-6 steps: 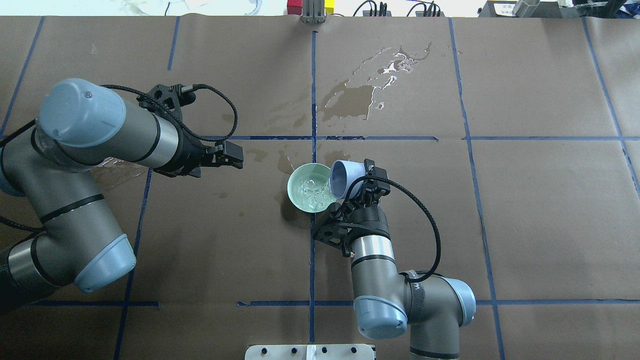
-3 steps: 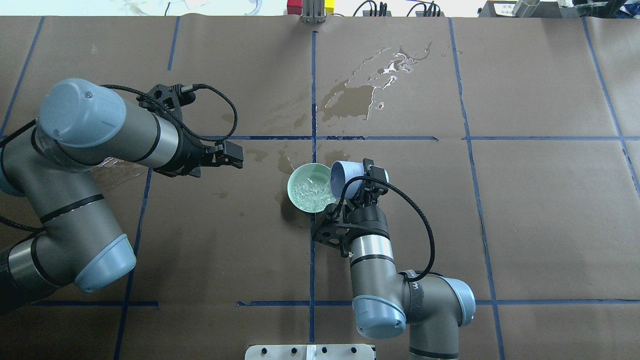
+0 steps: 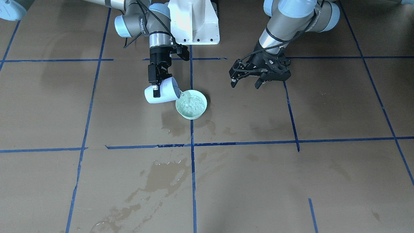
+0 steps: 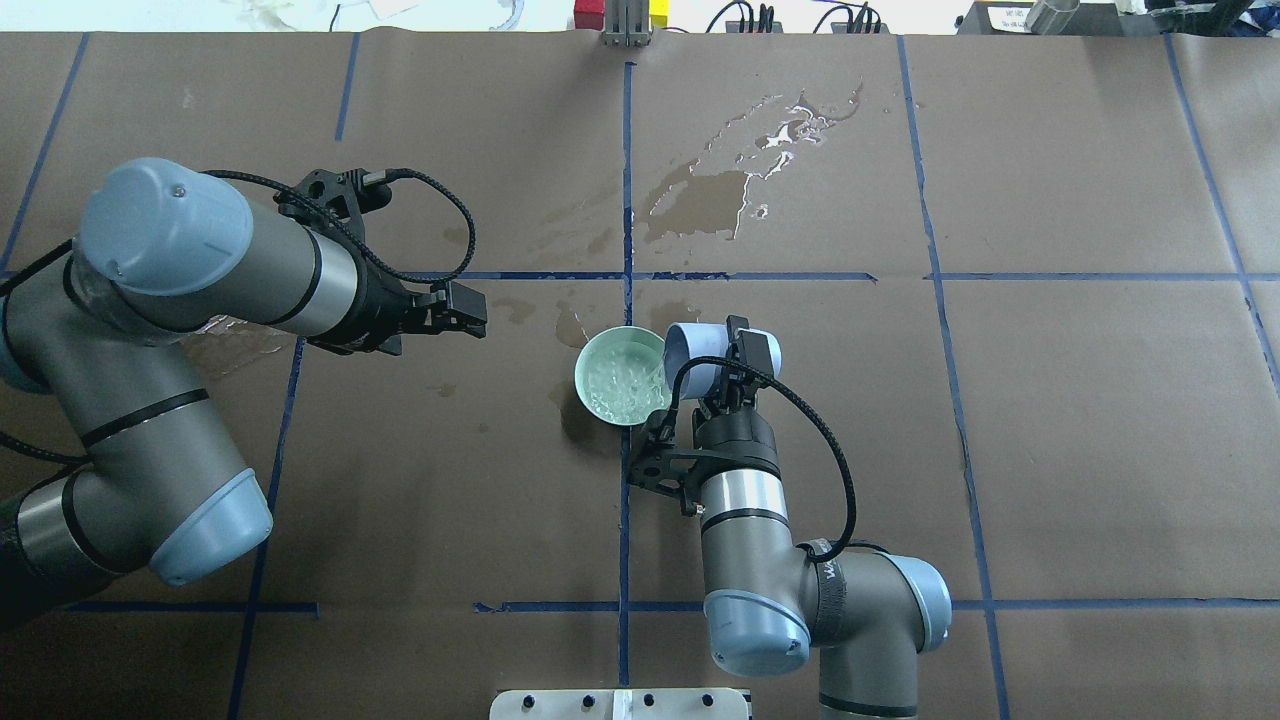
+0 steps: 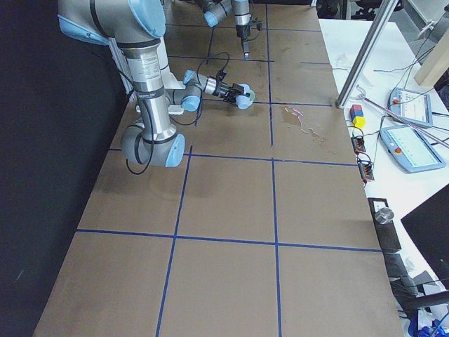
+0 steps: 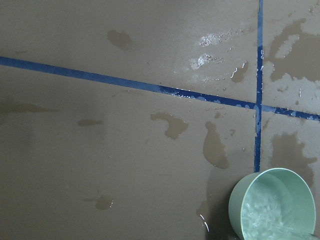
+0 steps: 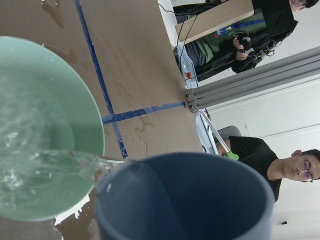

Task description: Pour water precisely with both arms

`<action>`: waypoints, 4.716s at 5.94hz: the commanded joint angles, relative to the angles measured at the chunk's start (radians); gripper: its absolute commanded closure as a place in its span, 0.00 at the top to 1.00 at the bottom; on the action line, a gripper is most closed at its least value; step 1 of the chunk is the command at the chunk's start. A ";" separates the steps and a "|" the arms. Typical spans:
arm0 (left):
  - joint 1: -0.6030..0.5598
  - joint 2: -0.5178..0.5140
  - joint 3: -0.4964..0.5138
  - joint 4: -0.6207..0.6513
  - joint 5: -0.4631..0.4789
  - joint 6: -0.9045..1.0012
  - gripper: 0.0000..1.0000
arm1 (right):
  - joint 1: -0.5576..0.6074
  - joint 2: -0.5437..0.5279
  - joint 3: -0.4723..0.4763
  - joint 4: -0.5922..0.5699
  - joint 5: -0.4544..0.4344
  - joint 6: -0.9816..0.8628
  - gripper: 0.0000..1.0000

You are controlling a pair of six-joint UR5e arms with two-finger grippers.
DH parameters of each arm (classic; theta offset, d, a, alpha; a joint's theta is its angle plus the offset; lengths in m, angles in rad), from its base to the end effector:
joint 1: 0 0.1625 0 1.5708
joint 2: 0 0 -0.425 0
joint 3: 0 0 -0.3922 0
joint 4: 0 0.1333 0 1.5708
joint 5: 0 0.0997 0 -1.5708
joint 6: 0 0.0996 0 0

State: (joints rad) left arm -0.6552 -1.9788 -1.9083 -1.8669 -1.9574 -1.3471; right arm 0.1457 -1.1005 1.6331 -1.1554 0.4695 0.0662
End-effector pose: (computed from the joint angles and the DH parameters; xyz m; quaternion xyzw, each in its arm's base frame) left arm 0.4069 -0.4334 0.2471 0.0569 0.5128 -0.0889 0.8520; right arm -0.5864 -0.3105 0.2875 0.6016 0.0781 -0.2907 0.7399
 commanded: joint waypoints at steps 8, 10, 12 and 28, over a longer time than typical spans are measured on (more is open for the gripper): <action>0.000 0.000 -0.008 0.003 0.003 -0.007 1.00 | 0.012 -0.135 -0.004 0.554 0.087 0.750 0.04; 0.000 0.000 -0.008 0.005 0.003 -0.007 1.00 | 0.021 -0.311 0.004 0.814 0.084 0.788 0.02; 0.000 0.000 -0.008 0.005 0.003 -0.007 1.00 | 0.038 -0.528 0.007 1.045 0.075 0.833 0.02; 0.000 0.040 -0.060 0.006 0.003 -0.010 1.00 | 0.044 -0.693 -0.335 1.281 -0.052 1.106 0.14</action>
State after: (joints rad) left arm -0.6550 -1.9391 -1.9662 -1.8607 -1.9543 -1.3576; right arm 0.1902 -1.7967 1.3045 0.1258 0.4174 1.1715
